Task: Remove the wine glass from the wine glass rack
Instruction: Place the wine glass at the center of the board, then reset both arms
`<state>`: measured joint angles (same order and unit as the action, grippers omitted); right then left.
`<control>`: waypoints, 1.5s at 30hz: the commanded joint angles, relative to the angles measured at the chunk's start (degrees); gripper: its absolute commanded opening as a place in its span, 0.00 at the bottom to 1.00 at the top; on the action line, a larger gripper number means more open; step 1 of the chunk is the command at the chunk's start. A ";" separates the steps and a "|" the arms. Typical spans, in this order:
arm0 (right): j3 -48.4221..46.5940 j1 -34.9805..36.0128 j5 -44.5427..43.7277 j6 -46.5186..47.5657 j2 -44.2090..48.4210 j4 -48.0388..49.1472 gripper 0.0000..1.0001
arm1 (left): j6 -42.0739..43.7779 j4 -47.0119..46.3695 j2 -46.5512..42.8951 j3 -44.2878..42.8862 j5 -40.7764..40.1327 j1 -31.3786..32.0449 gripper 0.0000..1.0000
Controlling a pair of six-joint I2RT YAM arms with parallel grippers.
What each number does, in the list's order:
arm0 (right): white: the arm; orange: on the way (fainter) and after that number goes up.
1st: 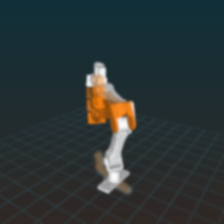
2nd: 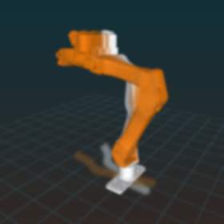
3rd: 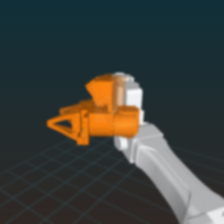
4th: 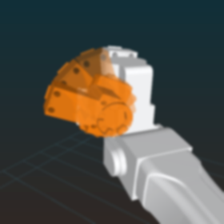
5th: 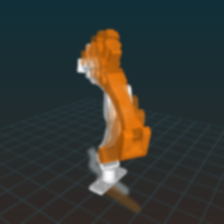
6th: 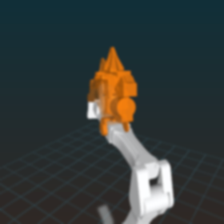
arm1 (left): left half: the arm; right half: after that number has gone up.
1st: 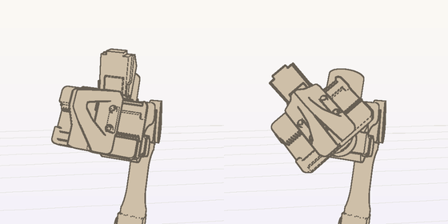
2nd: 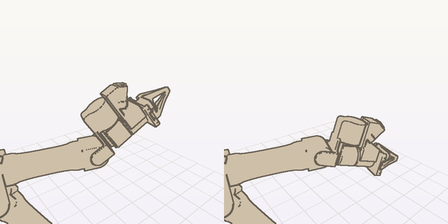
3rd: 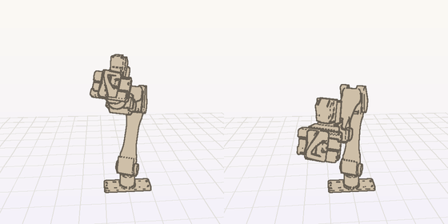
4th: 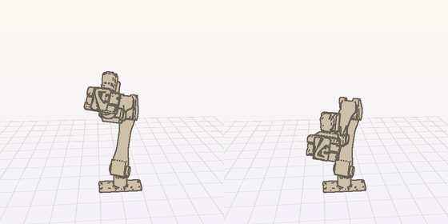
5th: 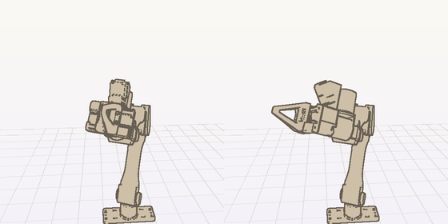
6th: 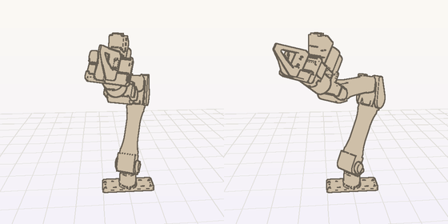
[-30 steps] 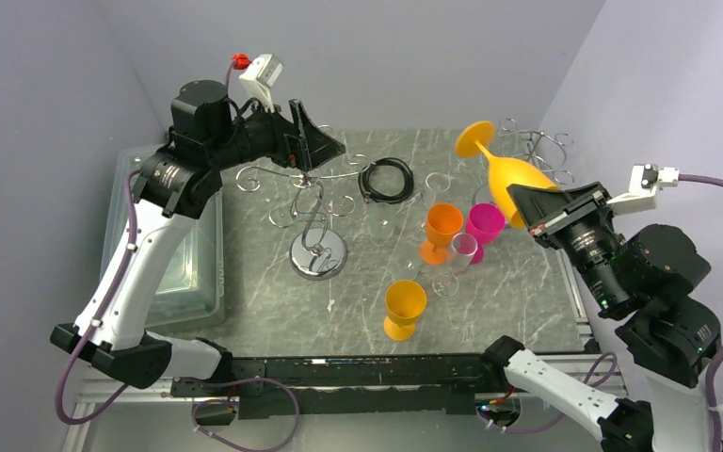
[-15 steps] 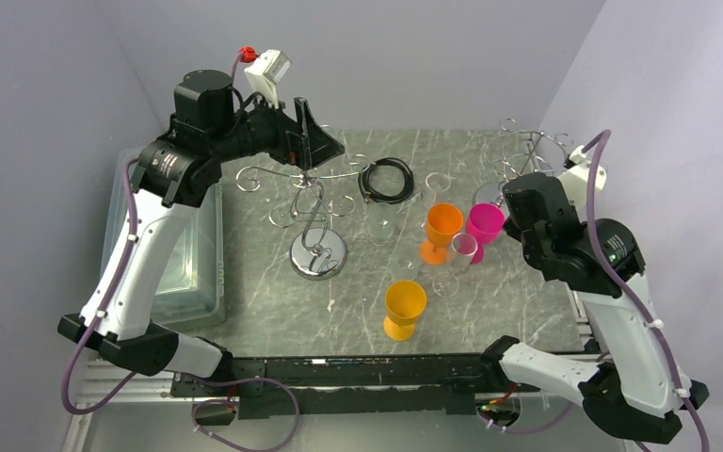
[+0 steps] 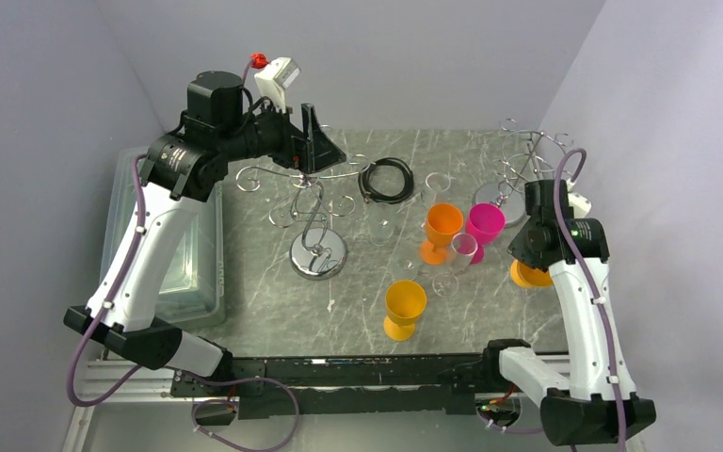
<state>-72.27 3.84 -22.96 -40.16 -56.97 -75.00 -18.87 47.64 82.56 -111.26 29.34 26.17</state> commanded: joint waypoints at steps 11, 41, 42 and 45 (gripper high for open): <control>6.80 -12.98 24.88 10.72 -5.77 7.60 0.00 | 1.69 -0.65 0.00 -0.06 1.28 0.02 0.99; 0.10 -12.89 23.62 11.03 -6.56 6.66 0.61 | 2.19 1.47 3.23 -2.89 -3.15 0.02 0.99; -0.54 -12.89 23.81 10.99 -6.30 6.21 0.64 | 2.29 1.54 3.26 -3.10 -3.40 0.02 0.99; -3.39 -12.89 23.46 10.82 -5.41 4.57 0.74 | 2.18 1.37 3.09 -3.52 -4.54 0.11 0.99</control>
<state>-70.96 -8.86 0.56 -29.10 -64.36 -67.96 -17.41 50.15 86.08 -111.85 26.83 26.17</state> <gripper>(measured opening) 0.694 0.994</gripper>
